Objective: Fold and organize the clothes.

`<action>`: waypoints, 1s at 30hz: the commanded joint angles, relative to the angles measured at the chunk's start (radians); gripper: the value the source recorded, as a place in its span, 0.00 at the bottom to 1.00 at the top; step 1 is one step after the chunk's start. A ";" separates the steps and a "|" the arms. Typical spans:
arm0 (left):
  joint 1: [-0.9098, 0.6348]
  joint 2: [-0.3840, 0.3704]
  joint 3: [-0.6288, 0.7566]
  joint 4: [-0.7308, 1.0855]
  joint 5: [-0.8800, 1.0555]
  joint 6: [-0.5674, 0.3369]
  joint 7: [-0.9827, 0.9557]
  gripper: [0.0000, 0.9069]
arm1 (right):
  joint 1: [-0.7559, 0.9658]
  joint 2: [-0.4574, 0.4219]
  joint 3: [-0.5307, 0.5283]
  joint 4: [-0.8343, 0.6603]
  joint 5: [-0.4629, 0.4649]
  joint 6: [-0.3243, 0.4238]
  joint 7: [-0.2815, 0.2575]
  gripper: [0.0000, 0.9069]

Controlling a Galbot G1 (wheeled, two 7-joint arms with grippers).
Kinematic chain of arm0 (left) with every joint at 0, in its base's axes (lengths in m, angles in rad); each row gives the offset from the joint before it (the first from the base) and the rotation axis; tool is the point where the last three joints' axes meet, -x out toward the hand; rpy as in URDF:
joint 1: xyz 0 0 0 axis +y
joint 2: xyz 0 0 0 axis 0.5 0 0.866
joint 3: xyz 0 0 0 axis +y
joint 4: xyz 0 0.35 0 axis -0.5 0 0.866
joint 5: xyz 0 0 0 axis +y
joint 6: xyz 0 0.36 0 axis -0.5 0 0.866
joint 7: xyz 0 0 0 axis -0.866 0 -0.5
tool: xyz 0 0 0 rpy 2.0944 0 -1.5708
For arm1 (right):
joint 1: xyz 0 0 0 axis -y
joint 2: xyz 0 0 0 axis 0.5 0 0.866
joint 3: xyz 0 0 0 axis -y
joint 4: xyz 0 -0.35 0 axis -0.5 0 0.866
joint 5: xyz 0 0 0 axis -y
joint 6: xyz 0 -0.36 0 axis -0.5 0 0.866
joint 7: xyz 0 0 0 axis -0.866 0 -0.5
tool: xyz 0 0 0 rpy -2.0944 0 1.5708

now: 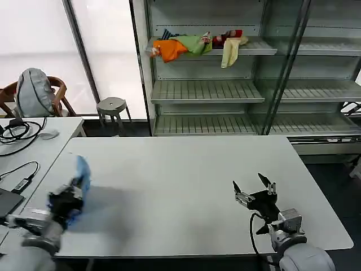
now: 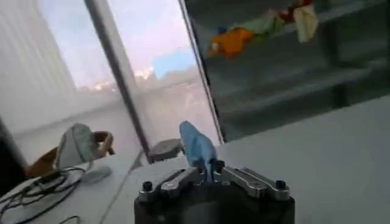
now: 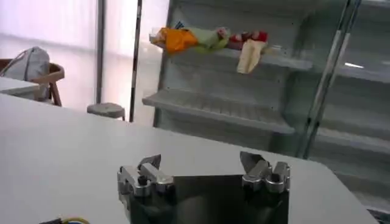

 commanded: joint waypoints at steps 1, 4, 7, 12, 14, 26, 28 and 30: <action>-0.070 -0.244 0.674 0.095 0.562 -0.107 -0.026 0.03 | -0.018 0.003 0.016 0.016 -0.010 -0.005 0.004 1.00; -0.143 -0.265 0.667 0.124 0.518 -0.086 -0.057 0.03 | -0.013 0.001 0.016 0.018 -0.023 -0.005 0.004 1.00; -0.201 -0.270 0.651 0.147 0.462 -0.060 -0.084 0.03 | -0.002 -0.005 0.006 0.024 -0.042 -0.002 0.040 1.00; -0.272 -0.290 0.633 0.159 0.322 0.018 -0.150 0.03 | 0.043 -0.019 0.013 0.028 -0.045 -0.019 0.036 1.00; -0.291 -0.298 0.627 0.163 0.258 0.036 -0.176 0.03 | 0.068 -0.026 0.016 0.014 -0.038 -0.003 0.034 1.00; -0.322 -0.340 0.675 0.164 -0.059 0.038 -0.273 0.03 | 0.138 -0.033 0.027 -0.044 -0.036 0.041 0.018 1.00; -0.323 -0.349 0.680 0.173 -0.059 0.038 -0.268 0.03 | 0.138 -0.035 0.028 -0.047 -0.036 0.044 0.016 1.00; -0.336 -0.356 0.681 0.185 -0.091 0.022 -0.247 0.04 | 0.139 -0.034 0.026 -0.050 -0.037 0.045 0.016 1.00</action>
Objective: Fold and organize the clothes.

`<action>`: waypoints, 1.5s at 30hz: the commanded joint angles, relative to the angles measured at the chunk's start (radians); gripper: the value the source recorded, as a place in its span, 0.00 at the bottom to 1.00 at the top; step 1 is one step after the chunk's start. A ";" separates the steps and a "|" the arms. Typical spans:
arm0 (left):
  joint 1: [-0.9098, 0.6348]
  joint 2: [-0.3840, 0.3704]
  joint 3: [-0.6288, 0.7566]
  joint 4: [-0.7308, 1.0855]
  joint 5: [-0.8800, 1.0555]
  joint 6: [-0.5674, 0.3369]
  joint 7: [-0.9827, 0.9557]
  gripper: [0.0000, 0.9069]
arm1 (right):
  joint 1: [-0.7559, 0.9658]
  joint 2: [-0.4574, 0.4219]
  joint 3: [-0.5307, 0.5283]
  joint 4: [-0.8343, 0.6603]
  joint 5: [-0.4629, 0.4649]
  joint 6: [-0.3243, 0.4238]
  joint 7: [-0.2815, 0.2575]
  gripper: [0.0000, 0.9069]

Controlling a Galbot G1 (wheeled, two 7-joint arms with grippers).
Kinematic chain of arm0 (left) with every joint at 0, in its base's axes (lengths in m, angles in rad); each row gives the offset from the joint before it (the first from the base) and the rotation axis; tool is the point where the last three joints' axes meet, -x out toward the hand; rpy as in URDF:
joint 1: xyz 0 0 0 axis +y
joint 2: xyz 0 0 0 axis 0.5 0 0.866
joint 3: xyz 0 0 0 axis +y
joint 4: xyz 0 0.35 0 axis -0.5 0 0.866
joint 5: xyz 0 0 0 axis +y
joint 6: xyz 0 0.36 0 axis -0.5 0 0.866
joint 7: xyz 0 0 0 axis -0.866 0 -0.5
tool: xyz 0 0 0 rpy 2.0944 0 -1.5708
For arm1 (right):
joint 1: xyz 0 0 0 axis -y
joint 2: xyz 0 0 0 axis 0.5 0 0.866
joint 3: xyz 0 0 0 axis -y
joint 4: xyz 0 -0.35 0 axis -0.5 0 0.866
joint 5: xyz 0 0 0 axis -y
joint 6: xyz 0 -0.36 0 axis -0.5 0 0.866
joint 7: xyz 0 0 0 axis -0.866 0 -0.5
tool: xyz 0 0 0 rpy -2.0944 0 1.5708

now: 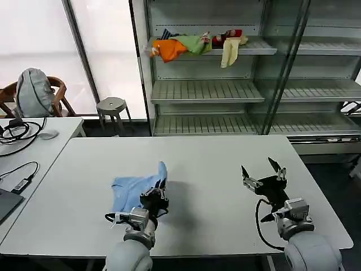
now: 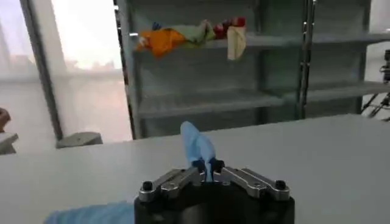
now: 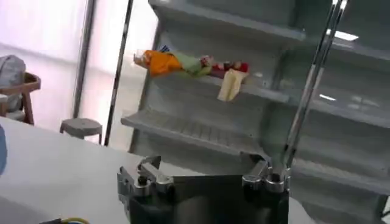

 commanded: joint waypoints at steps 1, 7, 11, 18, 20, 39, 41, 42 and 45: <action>-0.065 -0.052 0.079 0.031 -0.226 -0.013 -0.029 0.20 | 0.048 -0.003 -0.001 -0.037 0.000 0.025 -0.002 1.00; -0.104 -0.071 0.046 0.060 -0.302 -0.129 0.060 1.00 | 0.064 0.006 -0.013 -0.050 -0.003 0.026 0.000 1.00; -0.122 -0.063 -0.005 0.045 -0.360 -0.168 0.079 1.00 | 0.074 0.014 -0.023 -0.061 -0.005 0.027 -0.001 1.00; -0.074 0.090 -0.248 -0.069 -0.268 -0.235 0.212 1.00 | 0.098 0.035 -0.047 -0.105 -0.015 0.044 -0.003 1.00; -0.034 0.154 -0.386 -0.040 -0.171 -0.303 0.296 1.00 | 0.104 0.045 -0.059 -0.122 -0.023 0.052 -0.005 1.00; 0.159 0.171 -0.684 0.093 0.071 -0.525 0.413 1.00 | 0.175 0.065 -0.093 -0.280 -0.153 0.231 -0.052 1.00; 0.162 0.165 -0.679 0.086 0.094 -0.520 0.395 1.00 | 0.177 0.067 -0.096 -0.295 -0.156 0.256 -0.049 1.00; 0.165 0.162 -0.676 0.077 0.113 -0.513 0.386 1.00 | 0.177 0.067 -0.098 -0.299 -0.158 0.263 -0.047 1.00; 0.168 0.155 -0.676 0.067 0.151 -0.508 0.363 1.00 | 0.176 0.070 -0.103 -0.306 -0.156 0.276 -0.042 1.00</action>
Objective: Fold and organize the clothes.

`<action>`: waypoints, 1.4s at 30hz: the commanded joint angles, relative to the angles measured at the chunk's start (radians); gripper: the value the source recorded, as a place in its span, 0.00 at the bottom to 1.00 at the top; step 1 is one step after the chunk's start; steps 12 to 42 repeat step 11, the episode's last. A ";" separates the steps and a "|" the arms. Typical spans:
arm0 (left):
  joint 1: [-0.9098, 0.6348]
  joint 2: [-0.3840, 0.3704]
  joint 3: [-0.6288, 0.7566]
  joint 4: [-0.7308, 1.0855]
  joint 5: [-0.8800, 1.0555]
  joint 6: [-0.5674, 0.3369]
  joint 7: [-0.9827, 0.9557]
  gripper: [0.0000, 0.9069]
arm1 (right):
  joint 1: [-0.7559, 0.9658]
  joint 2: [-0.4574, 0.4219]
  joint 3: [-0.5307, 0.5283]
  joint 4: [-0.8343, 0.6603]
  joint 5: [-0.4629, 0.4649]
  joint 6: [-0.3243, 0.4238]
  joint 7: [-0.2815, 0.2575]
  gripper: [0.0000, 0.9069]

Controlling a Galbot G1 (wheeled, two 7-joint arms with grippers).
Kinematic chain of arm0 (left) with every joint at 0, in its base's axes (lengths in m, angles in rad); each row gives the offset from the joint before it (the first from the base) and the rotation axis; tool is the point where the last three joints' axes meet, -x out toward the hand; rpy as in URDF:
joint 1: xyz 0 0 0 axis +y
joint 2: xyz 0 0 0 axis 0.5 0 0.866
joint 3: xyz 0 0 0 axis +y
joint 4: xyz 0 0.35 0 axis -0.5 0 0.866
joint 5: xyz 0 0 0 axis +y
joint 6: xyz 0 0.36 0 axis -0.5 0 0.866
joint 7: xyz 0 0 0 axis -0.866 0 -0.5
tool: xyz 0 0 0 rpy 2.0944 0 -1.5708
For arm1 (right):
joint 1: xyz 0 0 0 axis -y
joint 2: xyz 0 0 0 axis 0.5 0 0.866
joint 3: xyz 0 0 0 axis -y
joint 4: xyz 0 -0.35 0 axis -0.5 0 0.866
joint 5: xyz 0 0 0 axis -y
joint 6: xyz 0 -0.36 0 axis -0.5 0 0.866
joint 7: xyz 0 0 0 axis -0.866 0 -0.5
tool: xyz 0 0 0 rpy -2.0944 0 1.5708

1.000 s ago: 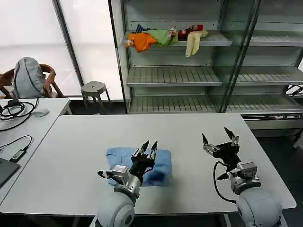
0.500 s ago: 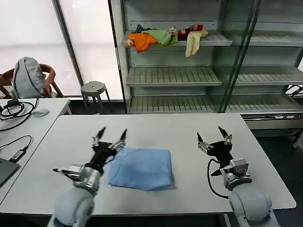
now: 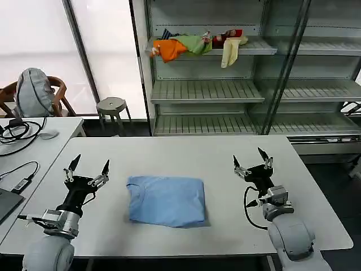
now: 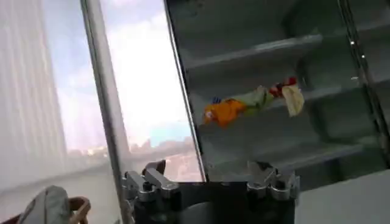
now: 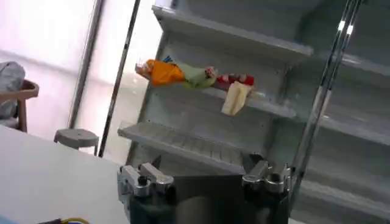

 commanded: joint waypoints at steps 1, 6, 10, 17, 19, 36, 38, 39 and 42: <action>0.045 0.003 -0.093 -0.004 0.172 -0.045 -0.030 1.00 | 0.011 0.009 -0.016 -0.072 -0.041 0.117 0.004 1.00; 0.027 -0.005 -0.088 0.024 0.182 -0.074 -0.045 1.00 | -0.002 0.002 -0.017 -0.068 -0.040 0.136 0.010 1.00; 0.017 -0.020 -0.084 0.058 0.176 -0.125 -0.042 1.00 | -0.010 -0.001 -0.021 -0.061 -0.053 0.149 0.021 1.00; 0.018 -0.021 -0.082 0.058 0.175 -0.128 -0.044 1.00 | -0.010 0.000 -0.021 -0.060 -0.055 0.150 0.021 1.00; 0.018 -0.021 -0.082 0.058 0.175 -0.128 -0.044 1.00 | -0.010 0.000 -0.021 -0.060 -0.055 0.150 0.021 1.00; 0.018 -0.021 -0.082 0.058 0.175 -0.128 -0.044 1.00 | -0.010 0.000 -0.021 -0.060 -0.055 0.150 0.021 1.00; 0.018 -0.021 -0.082 0.058 0.175 -0.128 -0.044 1.00 | -0.010 0.000 -0.021 -0.060 -0.055 0.150 0.021 1.00; 0.018 -0.021 -0.082 0.058 0.175 -0.128 -0.044 1.00 | -0.010 0.000 -0.021 -0.060 -0.055 0.150 0.021 1.00; 0.018 -0.021 -0.082 0.058 0.175 -0.128 -0.044 1.00 | -0.010 0.000 -0.021 -0.060 -0.055 0.150 0.021 1.00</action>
